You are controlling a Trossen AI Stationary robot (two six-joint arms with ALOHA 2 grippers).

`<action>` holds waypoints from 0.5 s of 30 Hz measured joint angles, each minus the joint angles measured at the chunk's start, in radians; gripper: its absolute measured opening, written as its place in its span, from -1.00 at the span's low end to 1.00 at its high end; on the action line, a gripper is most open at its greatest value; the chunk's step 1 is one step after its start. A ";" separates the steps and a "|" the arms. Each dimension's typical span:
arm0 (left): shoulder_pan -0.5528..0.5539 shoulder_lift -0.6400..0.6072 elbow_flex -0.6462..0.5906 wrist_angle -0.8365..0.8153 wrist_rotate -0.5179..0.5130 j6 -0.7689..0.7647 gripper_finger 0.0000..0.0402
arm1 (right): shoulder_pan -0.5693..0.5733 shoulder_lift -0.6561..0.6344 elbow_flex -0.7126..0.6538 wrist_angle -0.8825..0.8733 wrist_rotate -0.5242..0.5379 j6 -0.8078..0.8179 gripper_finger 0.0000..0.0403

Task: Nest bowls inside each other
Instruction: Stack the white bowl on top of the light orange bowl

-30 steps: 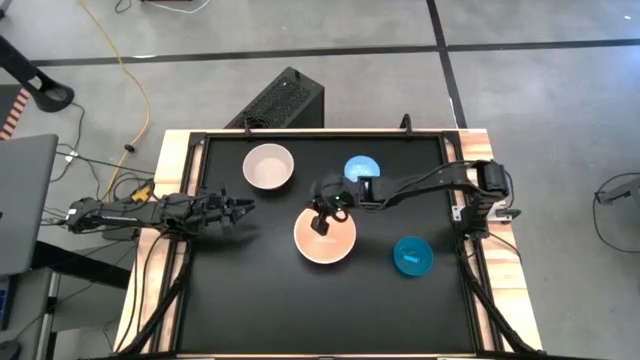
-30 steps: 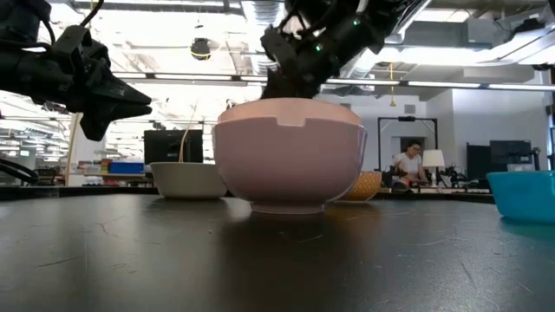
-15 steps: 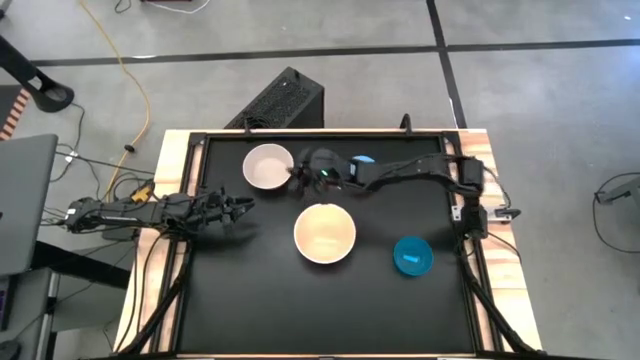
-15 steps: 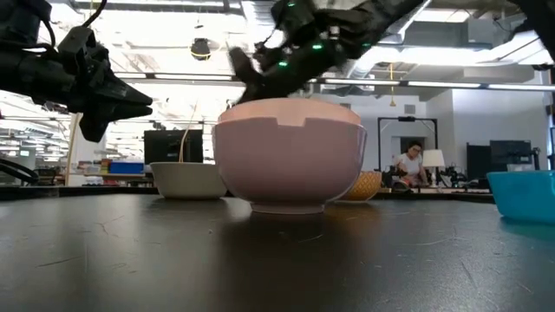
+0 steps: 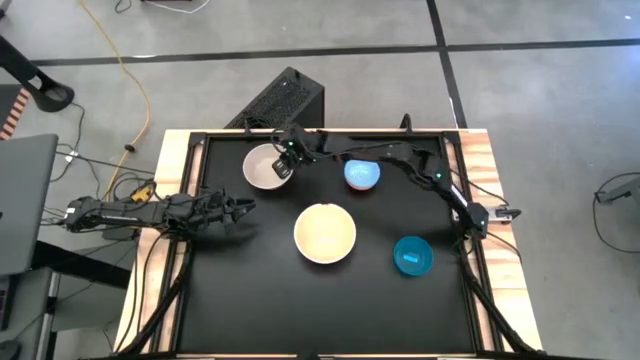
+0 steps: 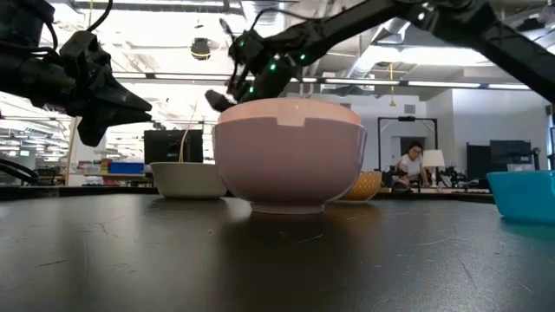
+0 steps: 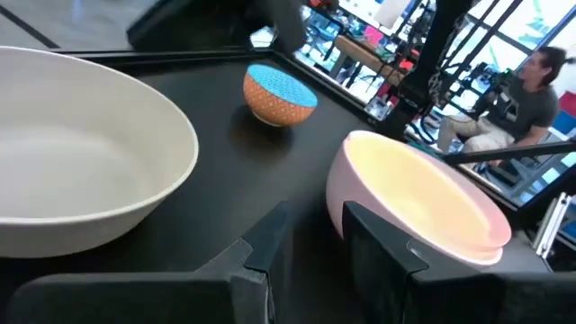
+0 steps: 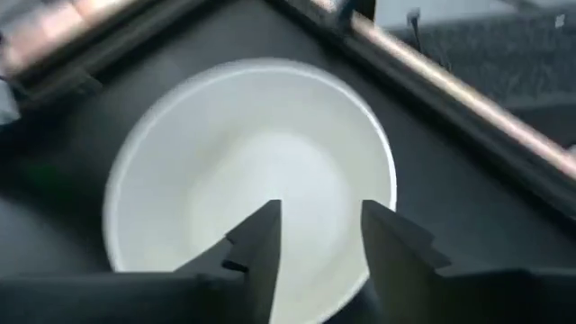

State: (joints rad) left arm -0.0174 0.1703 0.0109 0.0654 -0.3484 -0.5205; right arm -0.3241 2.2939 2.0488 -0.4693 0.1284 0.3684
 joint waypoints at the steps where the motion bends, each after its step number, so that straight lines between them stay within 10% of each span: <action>1: 0.000 0.000 0.000 0.000 0.001 0.000 -0.56 | -0.004 0.018 0.016 -0.015 0.000 0.001 -0.06; 15: 0.000 0.000 0.000 -0.002 0.002 0.023 -0.56 | -0.019 0.077 0.037 -0.045 -0.008 0.014 0.06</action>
State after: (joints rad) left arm -0.0173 0.1703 0.0113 0.0635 -0.3462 -0.4980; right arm -0.3433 2.3709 2.0863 -0.5145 0.1204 0.3826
